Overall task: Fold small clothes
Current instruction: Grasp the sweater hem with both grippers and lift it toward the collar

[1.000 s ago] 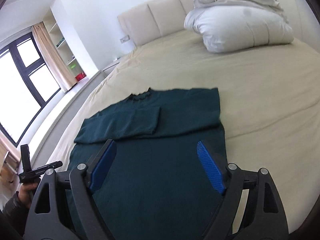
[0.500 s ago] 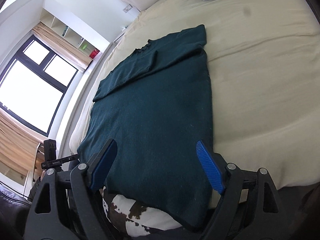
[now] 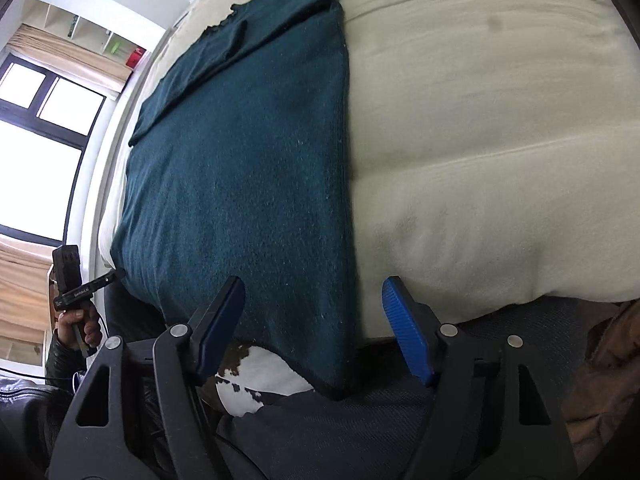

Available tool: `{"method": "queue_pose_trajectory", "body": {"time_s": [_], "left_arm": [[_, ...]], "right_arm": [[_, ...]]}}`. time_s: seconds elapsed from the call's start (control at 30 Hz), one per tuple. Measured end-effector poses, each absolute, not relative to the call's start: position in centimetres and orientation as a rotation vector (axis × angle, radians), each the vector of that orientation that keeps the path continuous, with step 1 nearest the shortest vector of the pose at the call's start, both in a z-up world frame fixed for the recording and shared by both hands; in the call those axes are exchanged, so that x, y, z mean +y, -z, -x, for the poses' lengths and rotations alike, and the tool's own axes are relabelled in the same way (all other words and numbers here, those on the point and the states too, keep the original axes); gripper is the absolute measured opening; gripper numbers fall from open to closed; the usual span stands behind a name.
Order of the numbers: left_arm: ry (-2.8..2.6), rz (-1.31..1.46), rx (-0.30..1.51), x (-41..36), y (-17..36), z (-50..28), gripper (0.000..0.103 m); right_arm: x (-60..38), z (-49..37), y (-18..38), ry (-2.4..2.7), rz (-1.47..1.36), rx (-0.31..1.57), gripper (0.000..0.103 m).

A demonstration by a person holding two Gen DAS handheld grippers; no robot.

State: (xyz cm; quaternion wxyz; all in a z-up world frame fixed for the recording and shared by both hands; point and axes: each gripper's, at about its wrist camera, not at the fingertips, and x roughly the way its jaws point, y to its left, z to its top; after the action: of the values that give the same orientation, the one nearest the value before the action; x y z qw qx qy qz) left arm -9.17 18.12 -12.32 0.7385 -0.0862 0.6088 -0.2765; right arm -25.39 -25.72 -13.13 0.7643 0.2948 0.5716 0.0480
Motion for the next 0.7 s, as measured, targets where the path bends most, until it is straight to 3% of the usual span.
{"method": "queue_pose_trajectory", "body": {"time_s": [0.4,0.6,0.7], "left_arm": [[0.618,0.191,1.364,17.7,13.1,9.6,0.015],[0.623,0.181,1.369,17.6,13.2,10.0,0.011],[0.623,0.171,1.363,17.4,12.9,10.3,0.009]], "right_arm": [[-24.0,25.2,15.1,-0.105,-0.621,1.389,0.059],[-24.1,25.4,15.2,-0.106,-0.615,1.414,0.042],[-23.7,25.4,15.6,-0.1,-0.621,1.418,0.021]]}}
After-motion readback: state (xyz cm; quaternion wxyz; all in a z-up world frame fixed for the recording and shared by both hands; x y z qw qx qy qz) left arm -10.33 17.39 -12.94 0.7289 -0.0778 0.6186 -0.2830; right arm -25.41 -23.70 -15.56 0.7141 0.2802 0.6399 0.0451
